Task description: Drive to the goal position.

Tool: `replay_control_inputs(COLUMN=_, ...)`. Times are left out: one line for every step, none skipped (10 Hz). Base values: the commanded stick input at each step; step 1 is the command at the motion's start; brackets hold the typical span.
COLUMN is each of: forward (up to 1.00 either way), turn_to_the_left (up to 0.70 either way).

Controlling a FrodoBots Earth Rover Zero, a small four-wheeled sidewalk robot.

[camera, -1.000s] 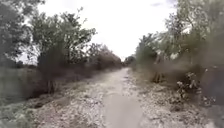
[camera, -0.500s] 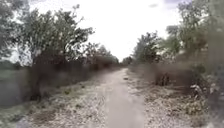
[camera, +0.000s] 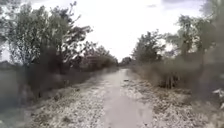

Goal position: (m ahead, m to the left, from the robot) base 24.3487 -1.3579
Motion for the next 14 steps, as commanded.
replay_control_inputs(forward=0.7, turn_to_the_left=0.0)
replay_control_inputs(forward=0.7, turn_to_the_left=0.0)
replay_control_inputs(forward=0.7, turn_to_the_left=0.0)
replay_control_inputs(forward=0.7, turn_to_the_left=0.0)
replay_control_inputs(forward=0.7, turn_to_the_left=0.0)
replay_control_inputs(forward=0.7, turn_to_the_left=0.0)
replay_control_inputs(forward=0.7, turn_to_the_left=0.0)
replay_control_inputs(forward=0.7, turn_to_the_left=0.0)
replay_control_inputs(forward=0.7, turn_to_the_left=0.0)
replay_control_inputs(forward=0.7, turn_to_the_left=0.0)
replay_control_inputs(forward=0.7, turn_to_the_left=0.0)
replay_control_inputs(forward=0.7, turn_to_the_left=0.0)
replay_control_inputs(forward=0.7, turn_to_the_left=0.0)
replay_control_inputs(forward=0.7, turn_to_the_left=0.0)
